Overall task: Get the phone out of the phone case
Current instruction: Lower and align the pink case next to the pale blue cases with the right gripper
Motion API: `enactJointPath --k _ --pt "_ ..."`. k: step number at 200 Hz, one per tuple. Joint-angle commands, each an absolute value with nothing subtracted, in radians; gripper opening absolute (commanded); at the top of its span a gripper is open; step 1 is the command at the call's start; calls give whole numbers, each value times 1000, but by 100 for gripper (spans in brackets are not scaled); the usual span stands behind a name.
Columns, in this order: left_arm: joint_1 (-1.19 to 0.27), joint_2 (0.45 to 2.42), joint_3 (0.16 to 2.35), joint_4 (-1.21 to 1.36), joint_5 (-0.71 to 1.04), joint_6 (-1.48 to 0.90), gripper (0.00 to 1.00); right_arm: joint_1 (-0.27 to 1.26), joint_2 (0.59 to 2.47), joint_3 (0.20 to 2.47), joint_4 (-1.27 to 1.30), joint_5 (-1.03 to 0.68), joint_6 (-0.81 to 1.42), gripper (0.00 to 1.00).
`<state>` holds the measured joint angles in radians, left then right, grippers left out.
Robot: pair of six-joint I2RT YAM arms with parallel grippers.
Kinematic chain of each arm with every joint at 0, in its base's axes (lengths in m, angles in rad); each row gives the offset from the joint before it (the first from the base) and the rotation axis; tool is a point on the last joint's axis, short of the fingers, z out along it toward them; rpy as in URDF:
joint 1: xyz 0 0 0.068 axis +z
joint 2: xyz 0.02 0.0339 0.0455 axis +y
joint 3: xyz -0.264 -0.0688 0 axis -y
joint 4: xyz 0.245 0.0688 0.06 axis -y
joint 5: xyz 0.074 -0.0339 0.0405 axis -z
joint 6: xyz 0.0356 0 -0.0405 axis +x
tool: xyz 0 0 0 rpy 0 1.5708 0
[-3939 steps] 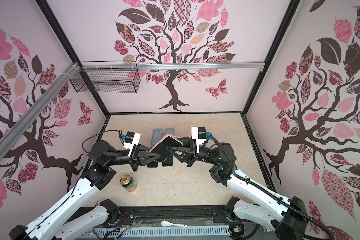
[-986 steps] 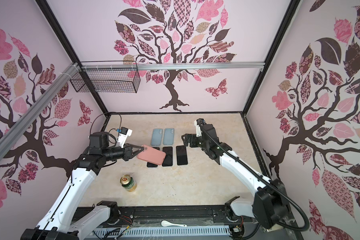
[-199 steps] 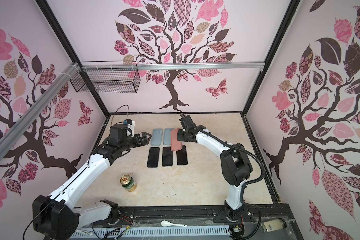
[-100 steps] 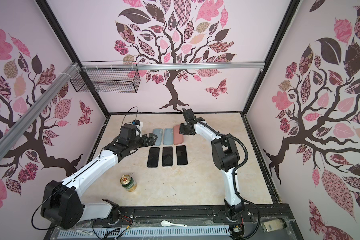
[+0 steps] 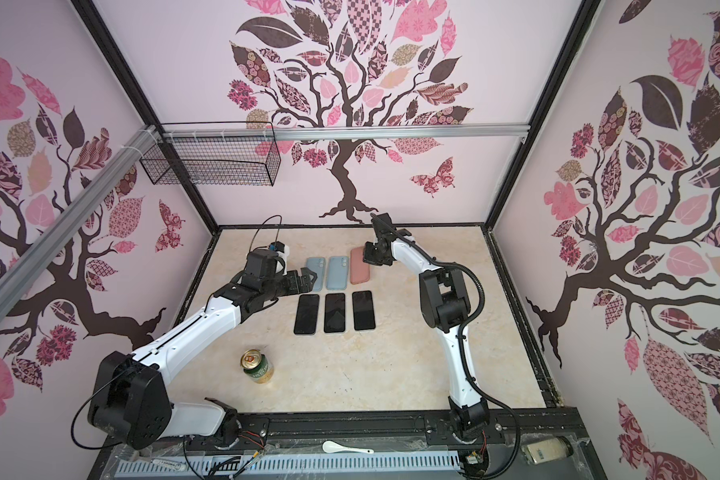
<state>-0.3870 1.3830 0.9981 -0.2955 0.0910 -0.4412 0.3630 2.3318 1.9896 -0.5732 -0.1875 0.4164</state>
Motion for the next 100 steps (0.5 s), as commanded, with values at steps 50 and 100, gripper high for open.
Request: enactJointPath --k 50,100 --pt "-391 1367 1034 -344 86 -389 98 342 2440 2096 -658 -190 417 0" --pt "-391 1367 1025 -344 89 -388 98 333 2461 2116 -673 -190 415 0"
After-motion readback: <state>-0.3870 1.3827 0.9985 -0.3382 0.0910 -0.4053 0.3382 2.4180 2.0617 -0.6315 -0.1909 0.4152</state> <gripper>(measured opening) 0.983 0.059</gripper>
